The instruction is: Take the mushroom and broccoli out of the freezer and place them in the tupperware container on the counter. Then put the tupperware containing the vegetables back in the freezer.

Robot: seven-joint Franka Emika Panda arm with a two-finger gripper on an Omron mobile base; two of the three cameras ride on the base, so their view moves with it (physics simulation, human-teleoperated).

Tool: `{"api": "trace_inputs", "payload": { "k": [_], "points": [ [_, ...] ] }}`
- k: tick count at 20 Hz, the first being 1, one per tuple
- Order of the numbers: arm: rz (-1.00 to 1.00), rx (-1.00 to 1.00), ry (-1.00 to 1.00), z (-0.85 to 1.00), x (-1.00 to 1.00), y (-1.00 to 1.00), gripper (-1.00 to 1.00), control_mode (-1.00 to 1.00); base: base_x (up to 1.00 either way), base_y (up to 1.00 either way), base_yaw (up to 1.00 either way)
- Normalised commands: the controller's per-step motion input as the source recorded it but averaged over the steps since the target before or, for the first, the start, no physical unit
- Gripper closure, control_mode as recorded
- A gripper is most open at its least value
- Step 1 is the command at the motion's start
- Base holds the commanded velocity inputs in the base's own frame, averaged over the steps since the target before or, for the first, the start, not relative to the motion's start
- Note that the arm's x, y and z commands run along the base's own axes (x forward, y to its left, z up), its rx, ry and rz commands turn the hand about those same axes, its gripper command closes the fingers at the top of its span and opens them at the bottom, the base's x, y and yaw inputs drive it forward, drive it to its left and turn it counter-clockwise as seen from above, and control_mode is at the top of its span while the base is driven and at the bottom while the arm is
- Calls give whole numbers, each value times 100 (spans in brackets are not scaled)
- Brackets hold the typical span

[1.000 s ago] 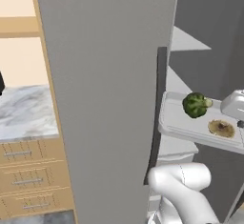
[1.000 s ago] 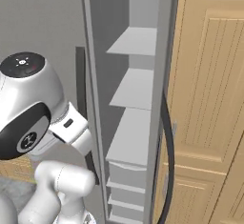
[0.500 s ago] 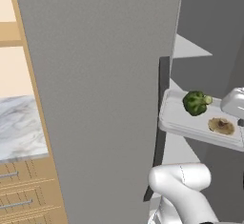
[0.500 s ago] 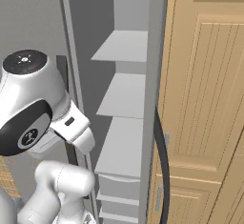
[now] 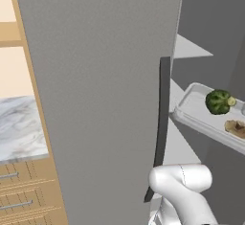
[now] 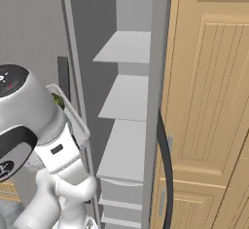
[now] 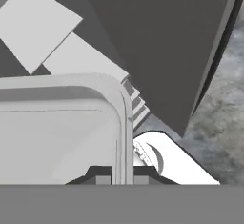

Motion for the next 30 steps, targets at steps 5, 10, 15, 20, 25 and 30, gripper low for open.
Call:
{"api": "trace_inputs", "payload": {
  "k": [5, 10, 15, 20, 25, 30],
  "points": [
    [-38, 10, 0, 31, 3, -21, 100, -100, 0, 0, 0],
    [-33, 7, 0, 15, 28, -6, 100, -100, 0, 0, 0],
    [-23, 7, 0, 5, 46, -3, 100, -100, 0, 0, 0],
    [-13, 10, -4, 1, 49, -5, 100, -100, 0, 0, 0],
    [-9, 8, -7, 1, 56, 0, 100, -100, 0, 0, 0],
    [-8, 1, -5, 0, 68, 0, 100, -100, 0, 0, 0]
  ]
}}
